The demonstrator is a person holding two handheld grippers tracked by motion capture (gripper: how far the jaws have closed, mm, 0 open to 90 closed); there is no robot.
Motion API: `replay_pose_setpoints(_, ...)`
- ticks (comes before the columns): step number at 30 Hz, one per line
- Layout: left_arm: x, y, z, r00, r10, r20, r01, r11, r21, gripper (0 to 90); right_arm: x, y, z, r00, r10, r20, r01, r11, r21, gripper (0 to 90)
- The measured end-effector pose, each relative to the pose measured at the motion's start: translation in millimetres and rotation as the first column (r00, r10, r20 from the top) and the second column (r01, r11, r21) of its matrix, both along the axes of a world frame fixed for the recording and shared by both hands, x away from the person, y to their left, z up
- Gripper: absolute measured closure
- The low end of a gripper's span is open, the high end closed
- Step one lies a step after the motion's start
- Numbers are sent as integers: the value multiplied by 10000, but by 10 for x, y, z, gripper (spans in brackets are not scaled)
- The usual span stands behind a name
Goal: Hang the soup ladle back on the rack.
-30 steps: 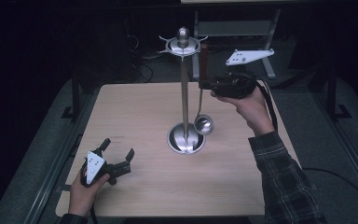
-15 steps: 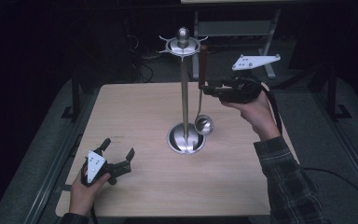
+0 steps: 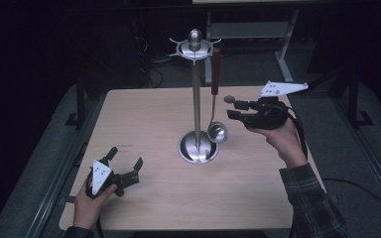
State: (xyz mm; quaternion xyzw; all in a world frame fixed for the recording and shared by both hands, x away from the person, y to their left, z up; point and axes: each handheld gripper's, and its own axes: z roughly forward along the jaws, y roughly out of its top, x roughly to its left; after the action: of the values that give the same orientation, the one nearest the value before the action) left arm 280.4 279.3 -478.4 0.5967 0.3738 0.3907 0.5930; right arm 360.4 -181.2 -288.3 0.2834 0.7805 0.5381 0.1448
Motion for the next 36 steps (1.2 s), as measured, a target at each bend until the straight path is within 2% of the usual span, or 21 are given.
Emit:
replay_pose_setpoints(3,-1,0,0,10000,13,38,-13,10000,-41,3,-34,-47,-57,10000,-34,-36,34,10000,-38,537)
replay_pose_setpoints(5,-3,-5,-3,10000,17,30,-17,9998,-214,3,-86,-118,-150,9997,-214,-136,213,9998,-31,510)
replay_pose_setpoints(6,-3,-5,-3,10000,17,30,-17,9998,-214,3,-86,-118,-150,9997,-214,-136,213,9998,-31,510)
replay_pose_setpoints(7,-2,0,-2,10000,9,30,-8,9998,-178,3,-117,-156,-222,9993,-308,-208,306,9995,-82,490)
replay_pose_setpoints(11,-5,11,-2,10000,14,14,-13,10000,-74,3,-167,-208,-343,9986,-450,-266,446,9989,-149,460)
replay_pose_setpoints(12,-5,-5,-5,10000,23,62,-21,9994,-335,2,-196,-239,-430,9980,-522,-354,514,9984,-228,446)
replay_pose_setpoints(13,-4,-7,-6,10000,11,88,-7,9993,-376,2,-215,-252,-472,9976,-559,-408,549,9982,-249,441)
replay_pose_setpoints(15,-5,2,-5,10000,6,91,-3,9997,-252,3,-228,-261,-503,9973,-555,-483,544,9982,-249,432)
replay_pose_setpoints(17,-5,2,-5,9999,-11,146,14,9998,-190,3,-274,-292,-625,9951,-684,-721,656,9970,-400,404)
replay_pose_setpoints(18,-5,2,-5,9999,-11,146,14,9998,-190,2,-274,-292,-625,9951,-684,-721,656,9970,-400,404)
replay_pose_setpoints(19,-10,-4,-6,9999,6,134,-2,9996,-277,3,-306,-309,-694,9936,-764,-832,725,9962,-491,383)
replay_pose_setpoints(26,-14,3,-6,9999,-12,135,15,9998,-216,2,-403,-415,-880,9908,-986,-927,939,9941,-543,319)
replay_pose_setpoints(27,-15,-5,-8,9999,-10,140,14,9995,-317,3,-437,-469,-964,9885,-1134,-1005,1085,9927,-531,295)
replay_pose_setpoints(29,-15,-5,-8,9999,-13,145,18,9995,-317,3,-450,-486,-992,9875,-1198,-1022,1148,9920,-533,282)
replay_pose_setpoints(31,-18,-4,-7,9999,-8,152,12,9995,-310,2,-504,-538,-1126,9819,-1576,-1049,1514,9863,-648,237)
replay_pose_setpoints(36,-20,-5,-7,9999,-11,129,15,9995,-312,2,-565,-600,-1337,9700,-2170,-1100,2046,9722,-1141,156)
